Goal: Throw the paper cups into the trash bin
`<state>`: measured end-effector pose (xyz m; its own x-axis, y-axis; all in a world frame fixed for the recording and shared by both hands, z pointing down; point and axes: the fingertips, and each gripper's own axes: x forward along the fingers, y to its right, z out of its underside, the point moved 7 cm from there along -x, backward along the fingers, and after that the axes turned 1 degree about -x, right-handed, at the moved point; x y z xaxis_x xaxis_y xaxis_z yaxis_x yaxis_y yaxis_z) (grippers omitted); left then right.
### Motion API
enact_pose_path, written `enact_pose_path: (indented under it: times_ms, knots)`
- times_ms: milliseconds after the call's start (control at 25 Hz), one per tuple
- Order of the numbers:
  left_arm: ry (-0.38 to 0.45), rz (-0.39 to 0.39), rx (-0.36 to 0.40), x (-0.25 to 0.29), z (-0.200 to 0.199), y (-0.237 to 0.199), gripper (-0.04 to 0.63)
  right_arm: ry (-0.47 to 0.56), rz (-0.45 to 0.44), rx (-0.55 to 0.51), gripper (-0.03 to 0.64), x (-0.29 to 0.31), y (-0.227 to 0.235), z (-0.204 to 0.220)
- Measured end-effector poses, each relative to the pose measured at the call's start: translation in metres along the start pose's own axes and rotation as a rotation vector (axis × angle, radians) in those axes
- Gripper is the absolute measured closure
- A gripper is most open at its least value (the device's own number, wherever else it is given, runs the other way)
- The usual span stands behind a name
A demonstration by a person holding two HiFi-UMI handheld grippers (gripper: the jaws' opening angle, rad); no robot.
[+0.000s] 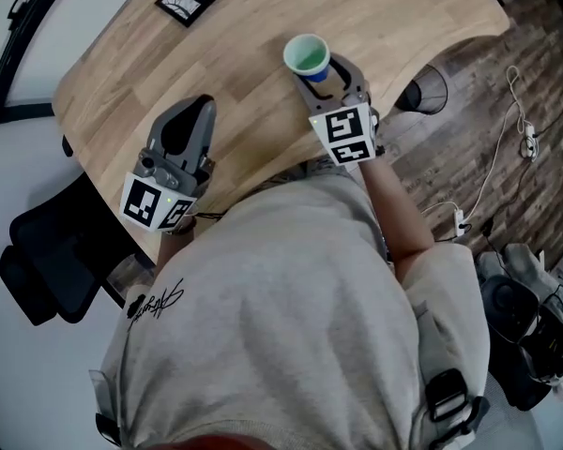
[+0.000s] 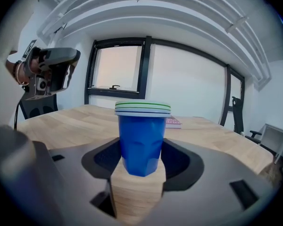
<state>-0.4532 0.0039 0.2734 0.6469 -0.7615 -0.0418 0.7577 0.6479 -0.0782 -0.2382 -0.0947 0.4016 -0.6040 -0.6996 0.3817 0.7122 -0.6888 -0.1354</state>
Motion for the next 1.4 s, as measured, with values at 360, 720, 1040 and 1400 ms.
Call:
enact_pose_path:
  times_ms: [360, 720, 1040, 1400]
  knots:
    - [0.001, 0.136, -0.024, 0.013, 0.011, 0.004, 0.592, 0.067, 0.101, 0.045, 0.348, -0.039, -0.013, -0.016]
    - [-0.020, 0.273, -0.042, 0.036, 0.023, 0.021, 0.592, 0.137, 0.216, 0.089, 0.348, -0.085, -0.013, -0.028]
    - [-0.019, 0.349, -0.027, 0.070, 0.019, 0.050, 0.592, 0.156, 0.282, 0.111, 0.348, -0.129, 0.009, -0.023]
    - [-0.023, 0.411, -0.017, 0.119, 0.022, 0.113, 0.592, 0.211, 0.334, 0.118, 0.348, -0.190, 0.053, -0.004]
